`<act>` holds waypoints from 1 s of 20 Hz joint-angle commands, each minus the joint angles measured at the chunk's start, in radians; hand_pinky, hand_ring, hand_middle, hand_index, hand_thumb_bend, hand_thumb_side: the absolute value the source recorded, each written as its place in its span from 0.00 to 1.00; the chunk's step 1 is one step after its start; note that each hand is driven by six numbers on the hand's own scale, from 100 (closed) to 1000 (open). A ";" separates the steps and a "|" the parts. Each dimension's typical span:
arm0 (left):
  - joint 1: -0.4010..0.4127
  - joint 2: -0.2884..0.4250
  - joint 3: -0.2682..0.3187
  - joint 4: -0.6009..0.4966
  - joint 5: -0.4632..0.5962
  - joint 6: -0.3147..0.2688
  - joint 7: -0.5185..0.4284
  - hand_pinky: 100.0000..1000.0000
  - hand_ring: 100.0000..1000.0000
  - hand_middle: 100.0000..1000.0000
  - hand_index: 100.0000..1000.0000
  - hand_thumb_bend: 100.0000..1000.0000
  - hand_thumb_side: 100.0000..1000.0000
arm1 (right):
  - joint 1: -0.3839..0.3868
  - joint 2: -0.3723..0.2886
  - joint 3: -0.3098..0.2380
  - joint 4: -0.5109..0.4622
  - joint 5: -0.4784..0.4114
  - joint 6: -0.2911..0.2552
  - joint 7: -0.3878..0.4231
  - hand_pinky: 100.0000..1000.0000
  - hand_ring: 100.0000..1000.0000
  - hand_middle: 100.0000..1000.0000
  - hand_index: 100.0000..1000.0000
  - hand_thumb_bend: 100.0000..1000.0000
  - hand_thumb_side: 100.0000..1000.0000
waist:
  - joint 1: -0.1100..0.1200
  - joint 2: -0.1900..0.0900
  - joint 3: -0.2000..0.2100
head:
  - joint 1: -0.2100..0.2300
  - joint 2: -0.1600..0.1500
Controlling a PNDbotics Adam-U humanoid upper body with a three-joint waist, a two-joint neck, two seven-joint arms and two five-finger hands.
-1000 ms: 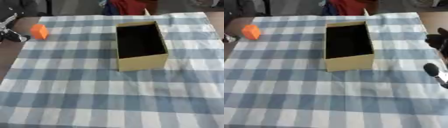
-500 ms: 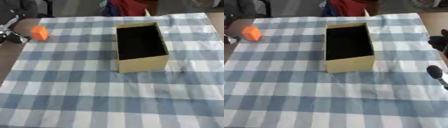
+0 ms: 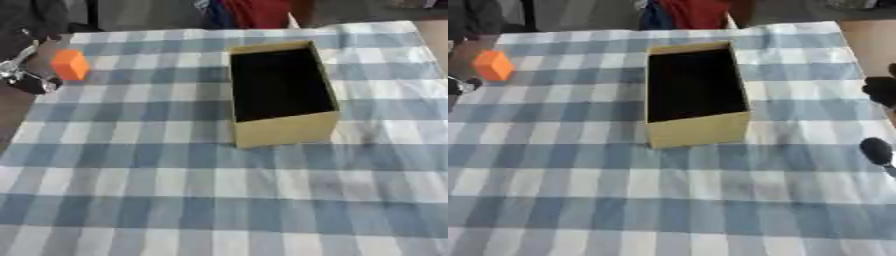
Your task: Pick up objects on the table and place them in the box.
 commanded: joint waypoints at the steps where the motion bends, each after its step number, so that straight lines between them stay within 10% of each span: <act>1: -0.015 0.061 0.023 0.010 -0.013 0.015 0.031 0.80 0.85 0.86 0.92 0.33 0.00 | -0.018 -0.028 -0.007 -0.002 -0.015 -0.007 0.001 0.89 0.84 0.80 1.00 0.63 0.56 | -0.001 -0.011 -0.003 | 0.011 -0.020; 20: -0.042 0.047 0.045 0.094 -0.047 0.128 0.214 0.75 0.80 0.81 0.87 0.25 0.00 | -0.037 -0.049 -0.021 0.014 -0.052 -0.012 0.002 0.90 0.85 0.80 1.00 0.62 0.55 | 0.001 0.054 -0.022 | 0.048 -0.067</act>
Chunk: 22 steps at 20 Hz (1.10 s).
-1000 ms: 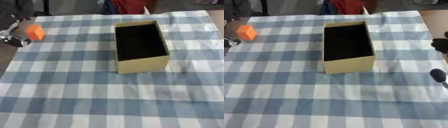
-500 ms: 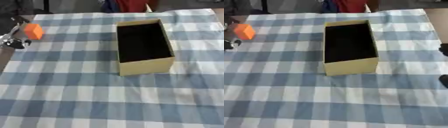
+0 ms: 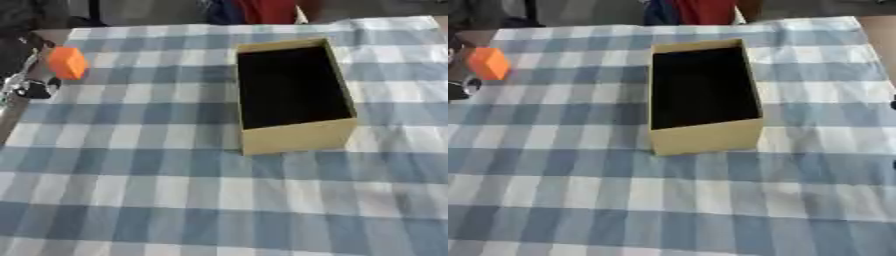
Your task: Pick up objects on the table and place them in the box.
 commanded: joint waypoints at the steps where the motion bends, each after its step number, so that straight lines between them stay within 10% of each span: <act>1: -0.018 0.038 0.015 0.003 -0.003 0.013 0.029 0.75 0.80 0.80 0.87 0.24 0.00 | -0.016 -0.029 -0.009 -0.010 -0.014 -0.005 0.001 0.90 0.85 0.80 1.00 0.62 0.55 | 0.001 -0.014 -0.002 | 0.006 -0.017; 13: -0.042 0.037 0.011 -0.012 0.012 0.014 0.056 0.73 0.75 0.76 0.84 0.21 0.00 | -0.032 -0.039 -0.015 0.004 -0.036 -0.010 0.001 0.90 0.85 0.80 1.00 0.61 0.55 | -0.002 0.028 -0.023 | 0.003 -0.041; 22: -0.046 0.025 0.010 -0.022 -0.001 0.032 0.130 0.49 0.45 0.42 0.58 0.16 0.00 | -0.034 -0.038 -0.018 0.005 -0.039 -0.010 0.002 0.90 0.85 0.80 1.00 0.61 0.55 | -0.002 0.032 -0.026 | 0.003 -0.039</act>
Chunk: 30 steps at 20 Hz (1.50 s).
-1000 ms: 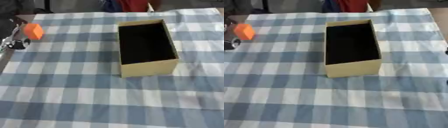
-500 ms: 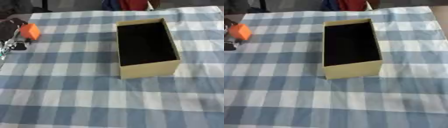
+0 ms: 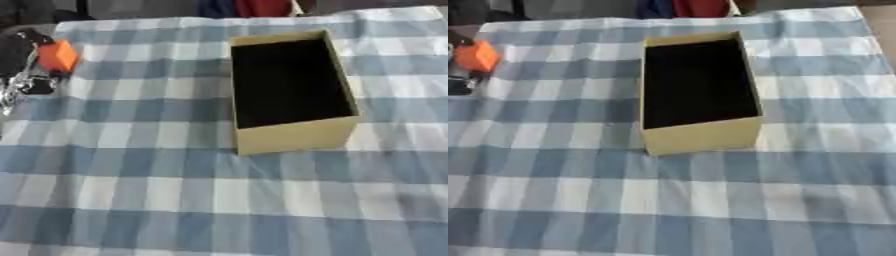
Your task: Pick up objects on the table and place them in the box.
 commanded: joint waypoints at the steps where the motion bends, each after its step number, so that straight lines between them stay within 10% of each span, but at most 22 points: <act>1: -0.008 0.027 0.009 -0.023 0.008 0.001 0.033 0.49 0.45 0.42 0.57 0.16 0.00 | -0.007 -0.022 -0.009 -0.013 -0.005 0.000 -0.001 0.90 0.85 0.80 1.00 0.61 0.55 | -0.001 -0.026 0.005 | -0.001 -0.010; 14: 0.017 0.055 -0.041 -0.270 0.116 -0.065 -0.015 0.51 0.45 0.40 0.56 0.16 0.00 | 0.028 0.010 0.001 -0.061 0.042 0.016 0.005 0.89 0.84 0.80 1.00 0.62 0.58 | 0.012 -0.118 0.053 | -0.009 0.020; 30: -0.087 -0.088 -0.312 -0.629 0.253 -0.200 -0.300 0.55 0.47 0.43 0.58 0.12 0.00 | 0.039 0.054 0.034 -0.078 0.091 0.014 0.022 0.89 0.84 0.80 1.00 0.63 0.59 | 0.009 -0.199 0.047 | -0.058 0.044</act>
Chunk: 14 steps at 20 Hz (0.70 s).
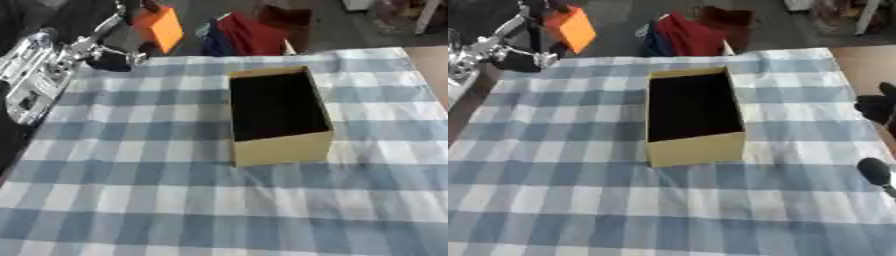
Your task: Pick up objects on the table and place them in the box.
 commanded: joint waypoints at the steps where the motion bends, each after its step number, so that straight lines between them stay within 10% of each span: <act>1: -0.027 -0.013 -0.042 -0.039 0.020 -0.025 -0.049 0.55 0.47 0.43 0.58 0.12 0.00 | -0.011 -0.003 0.006 -0.023 0.006 -0.003 0.003 0.89 0.84 0.80 1.00 0.63 0.59 | -0.003 -0.023 -0.001 | -0.002 0.005; 14: -0.074 -0.136 -0.162 -0.067 -0.011 -0.103 -0.148 0.60 0.51 0.47 0.62 0.13 0.00 | -0.012 0.005 0.012 -0.026 -0.006 0.000 0.010 0.89 0.84 0.80 1.00 0.63 0.59 | -0.009 -0.011 -0.004 | -0.002 0.002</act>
